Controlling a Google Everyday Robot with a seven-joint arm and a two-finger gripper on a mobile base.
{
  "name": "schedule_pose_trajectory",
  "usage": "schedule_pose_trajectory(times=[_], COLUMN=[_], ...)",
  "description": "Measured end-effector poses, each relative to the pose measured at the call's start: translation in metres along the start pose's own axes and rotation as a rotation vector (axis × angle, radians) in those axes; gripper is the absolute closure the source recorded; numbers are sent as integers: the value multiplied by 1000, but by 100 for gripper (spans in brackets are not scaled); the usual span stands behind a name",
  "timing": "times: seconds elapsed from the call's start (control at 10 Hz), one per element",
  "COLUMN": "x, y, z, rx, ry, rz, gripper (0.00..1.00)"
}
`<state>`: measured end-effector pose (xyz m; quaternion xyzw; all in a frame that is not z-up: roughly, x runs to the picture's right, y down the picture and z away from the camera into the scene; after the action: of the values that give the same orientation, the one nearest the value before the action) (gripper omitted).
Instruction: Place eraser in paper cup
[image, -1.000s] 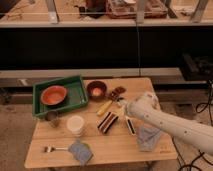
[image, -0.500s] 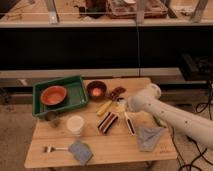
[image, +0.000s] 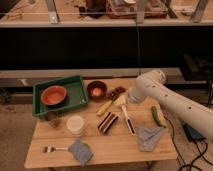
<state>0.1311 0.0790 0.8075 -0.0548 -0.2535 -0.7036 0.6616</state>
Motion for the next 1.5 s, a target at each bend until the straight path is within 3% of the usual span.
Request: schedule_pose_trajectory(times=[0.1,0.2,0.4,0.6,0.8,1.0,1.2,1.5], x=[0,0,-2,-15,-32,-49,-61,-66], y=[2,0,-14,-45,-65,-68,-76,-75], z=[0,4,10,13,15,18,29,66], rx=[-2,-4,-6,-38,-71,-56,-43,-146], ry=[-6,-37,-202,-327,-371,-324,-275,-211], rz=[5,25,62,111,217,392,416,403], gripper=[20,20,20,20,20,20,20,20])
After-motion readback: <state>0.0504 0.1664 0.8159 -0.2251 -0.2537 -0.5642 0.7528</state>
